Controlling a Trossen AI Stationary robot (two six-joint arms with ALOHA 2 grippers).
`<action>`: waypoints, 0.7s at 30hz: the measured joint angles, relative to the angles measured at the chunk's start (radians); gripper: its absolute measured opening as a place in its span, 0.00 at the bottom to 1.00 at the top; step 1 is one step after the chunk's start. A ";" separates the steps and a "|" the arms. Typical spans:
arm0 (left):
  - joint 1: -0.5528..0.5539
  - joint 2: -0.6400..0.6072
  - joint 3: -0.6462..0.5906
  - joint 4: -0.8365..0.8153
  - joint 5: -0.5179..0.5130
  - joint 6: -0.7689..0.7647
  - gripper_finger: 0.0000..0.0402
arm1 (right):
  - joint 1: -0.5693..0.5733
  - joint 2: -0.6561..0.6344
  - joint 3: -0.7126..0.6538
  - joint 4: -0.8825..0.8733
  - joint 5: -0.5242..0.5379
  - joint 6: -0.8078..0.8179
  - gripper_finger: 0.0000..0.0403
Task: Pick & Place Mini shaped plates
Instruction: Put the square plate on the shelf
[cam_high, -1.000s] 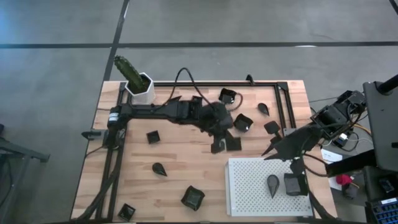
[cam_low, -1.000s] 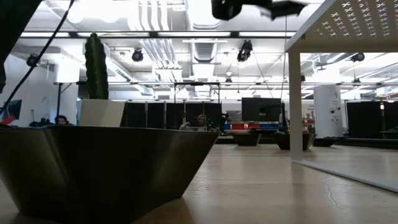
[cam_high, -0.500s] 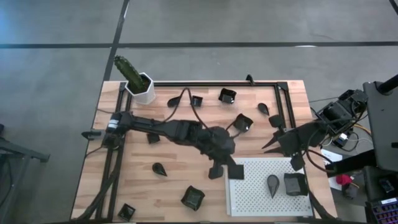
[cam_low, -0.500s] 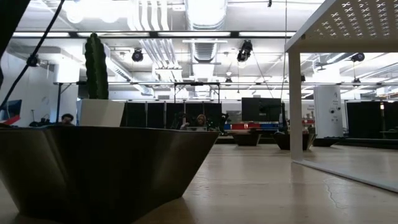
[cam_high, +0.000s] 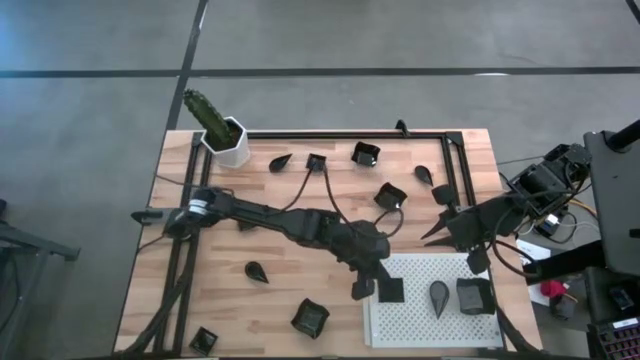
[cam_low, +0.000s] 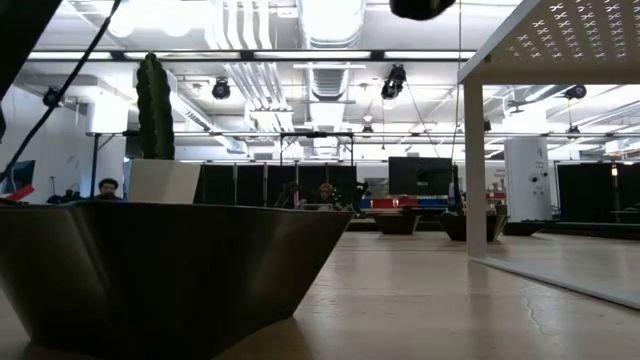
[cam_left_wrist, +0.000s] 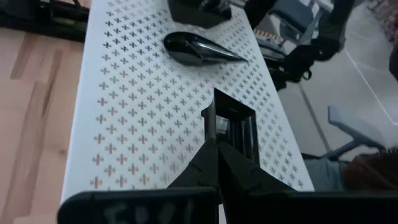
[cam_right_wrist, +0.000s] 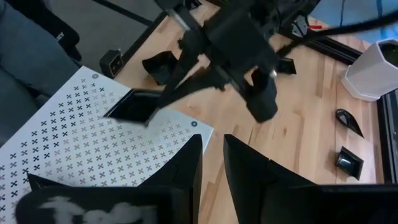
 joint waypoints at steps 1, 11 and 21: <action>0.000 0.005 0.000 0.000 -0.001 -0.006 0.00 | 0.000 0.000 0.000 0.000 0.000 0.000 0.15; 0.002 0.069 0.000 0.051 -0.001 -0.063 0.00 | 0.000 0.000 0.000 0.000 0.000 -0.008 0.15; 0.006 0.077 0.000 0.054 -0.008 -0.055 0.00 | 0.000 0.000 0.000 0.000 0.000 -0.005 0.15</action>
